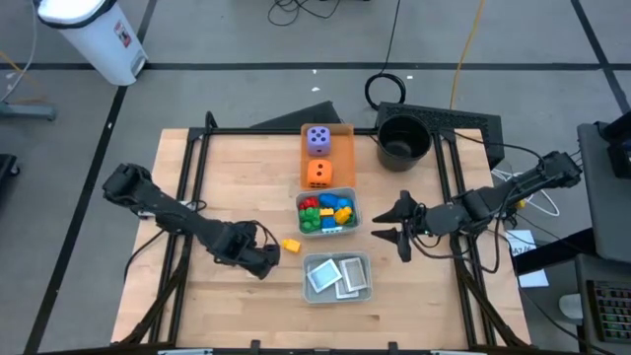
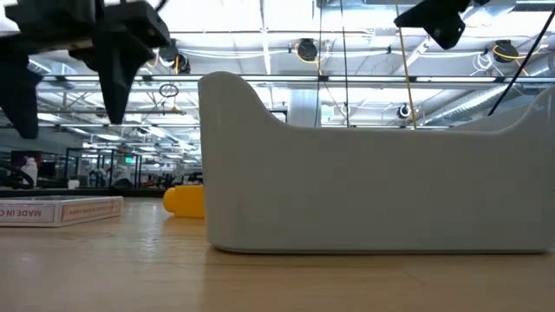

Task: Pick & Place Toys
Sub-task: Put the red card pack into the bottom gray bin

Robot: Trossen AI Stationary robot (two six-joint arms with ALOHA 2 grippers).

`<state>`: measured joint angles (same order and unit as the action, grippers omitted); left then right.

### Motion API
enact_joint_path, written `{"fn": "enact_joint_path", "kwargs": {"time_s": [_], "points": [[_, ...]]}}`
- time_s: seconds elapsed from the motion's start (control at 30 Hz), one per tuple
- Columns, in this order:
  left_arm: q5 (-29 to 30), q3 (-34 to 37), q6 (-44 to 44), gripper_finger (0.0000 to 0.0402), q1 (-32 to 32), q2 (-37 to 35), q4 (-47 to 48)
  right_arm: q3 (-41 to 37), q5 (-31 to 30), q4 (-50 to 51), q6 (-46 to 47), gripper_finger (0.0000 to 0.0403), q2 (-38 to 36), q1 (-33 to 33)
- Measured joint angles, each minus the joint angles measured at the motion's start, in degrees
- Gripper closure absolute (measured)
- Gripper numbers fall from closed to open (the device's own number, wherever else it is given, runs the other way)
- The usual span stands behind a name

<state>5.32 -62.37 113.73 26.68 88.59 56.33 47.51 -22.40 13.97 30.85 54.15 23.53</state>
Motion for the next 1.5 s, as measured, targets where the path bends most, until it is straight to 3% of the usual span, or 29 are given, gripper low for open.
{"fn": "enact_joint_path", "kwargs": {"time_s": [0.3, 0.7, 1.5], "points": [[-6.6, 0.0, -4.1, 0.0009, -3.0, 4.8, -0.1, -0.5, 0.2, 0.0, 1.2, 0.0232, -0.1, 0.0], [-6.3, 0.0, -4.6, 0.0009, -3.0, 5.7, -4.2, -0.5, 3.1, 0.3, 1.1, 0.0232, -0.2, 0.0], [-6.4, 0.1, 1.6, 0.0009, -2.6, 11.0, -3.0, -0.5, 3.1, 0.9, 1.0, 0.0232, -0.2, 0.0]]}}
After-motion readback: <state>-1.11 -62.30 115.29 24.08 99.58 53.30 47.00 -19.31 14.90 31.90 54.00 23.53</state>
